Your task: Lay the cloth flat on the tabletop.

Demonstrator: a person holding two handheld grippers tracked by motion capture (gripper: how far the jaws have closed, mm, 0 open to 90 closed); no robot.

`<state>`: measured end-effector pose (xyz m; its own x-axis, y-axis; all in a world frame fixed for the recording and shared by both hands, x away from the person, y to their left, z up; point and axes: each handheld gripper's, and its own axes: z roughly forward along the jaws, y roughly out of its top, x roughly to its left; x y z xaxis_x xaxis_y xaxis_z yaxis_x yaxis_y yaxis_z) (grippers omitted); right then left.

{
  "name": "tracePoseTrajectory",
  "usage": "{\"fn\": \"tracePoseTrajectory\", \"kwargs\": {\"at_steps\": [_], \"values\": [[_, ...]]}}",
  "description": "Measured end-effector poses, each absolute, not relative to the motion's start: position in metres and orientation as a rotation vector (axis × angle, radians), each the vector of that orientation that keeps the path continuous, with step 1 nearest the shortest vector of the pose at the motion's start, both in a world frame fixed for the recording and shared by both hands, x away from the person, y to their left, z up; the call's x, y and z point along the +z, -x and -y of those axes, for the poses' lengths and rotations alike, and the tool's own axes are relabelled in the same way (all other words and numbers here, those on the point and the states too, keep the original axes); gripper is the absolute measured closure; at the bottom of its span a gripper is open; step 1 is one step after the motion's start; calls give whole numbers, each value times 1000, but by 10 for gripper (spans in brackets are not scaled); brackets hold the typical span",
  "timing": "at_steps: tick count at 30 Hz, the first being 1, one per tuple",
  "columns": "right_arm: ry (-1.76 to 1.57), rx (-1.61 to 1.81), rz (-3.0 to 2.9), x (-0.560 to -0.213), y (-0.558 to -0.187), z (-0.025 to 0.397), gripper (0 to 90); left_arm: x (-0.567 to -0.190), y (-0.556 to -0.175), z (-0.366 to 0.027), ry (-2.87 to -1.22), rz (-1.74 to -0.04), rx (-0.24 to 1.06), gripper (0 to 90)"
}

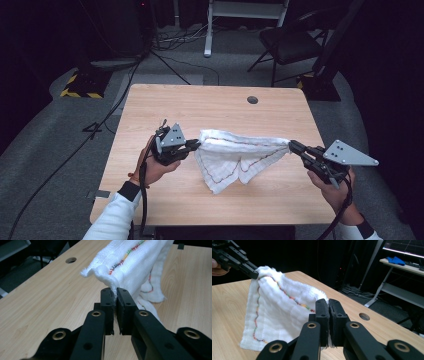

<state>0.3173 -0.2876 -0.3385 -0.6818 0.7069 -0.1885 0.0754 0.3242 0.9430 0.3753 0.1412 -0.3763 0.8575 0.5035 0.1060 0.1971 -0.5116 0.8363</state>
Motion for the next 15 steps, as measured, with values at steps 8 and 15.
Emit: {"fn": "tracePoseTrajectory", "kwargs": {"at_steps": [8, 15], "values": [[-743, 1270, -2065, -358, -359, 274, 867, -399, -410, -127, -2188, -554, 464, 874], [-827, 1163, -2075, -368, -420, 263, 867, -400, -457, -129, -2159, -678, 530, 876]]}}
